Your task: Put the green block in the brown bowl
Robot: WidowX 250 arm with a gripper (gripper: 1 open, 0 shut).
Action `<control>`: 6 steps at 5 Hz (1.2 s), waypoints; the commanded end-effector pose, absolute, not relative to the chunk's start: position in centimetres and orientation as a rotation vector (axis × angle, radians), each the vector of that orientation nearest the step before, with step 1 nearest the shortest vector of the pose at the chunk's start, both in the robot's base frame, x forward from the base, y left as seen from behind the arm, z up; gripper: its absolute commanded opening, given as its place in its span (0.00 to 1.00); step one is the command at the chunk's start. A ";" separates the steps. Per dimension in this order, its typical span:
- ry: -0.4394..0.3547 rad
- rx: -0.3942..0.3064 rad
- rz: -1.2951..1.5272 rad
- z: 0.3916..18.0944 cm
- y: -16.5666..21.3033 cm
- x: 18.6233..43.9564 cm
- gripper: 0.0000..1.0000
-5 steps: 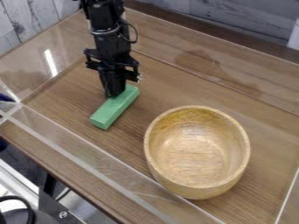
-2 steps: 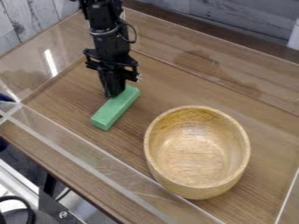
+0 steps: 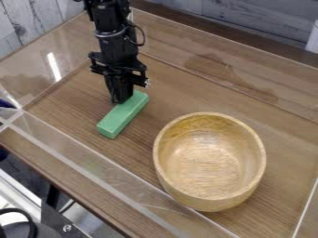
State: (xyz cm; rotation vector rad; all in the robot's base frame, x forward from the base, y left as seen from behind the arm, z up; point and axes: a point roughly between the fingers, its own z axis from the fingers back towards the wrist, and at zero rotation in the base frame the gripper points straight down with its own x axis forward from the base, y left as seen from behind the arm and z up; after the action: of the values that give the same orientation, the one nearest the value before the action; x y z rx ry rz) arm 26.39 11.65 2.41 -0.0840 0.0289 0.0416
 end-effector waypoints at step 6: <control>-0.034 -0.032 0.030 12.6 7.9 27.6 0.00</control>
State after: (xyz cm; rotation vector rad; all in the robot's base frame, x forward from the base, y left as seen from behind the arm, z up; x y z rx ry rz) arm 26.93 7.63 10.68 -0.0559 0.0359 0.0255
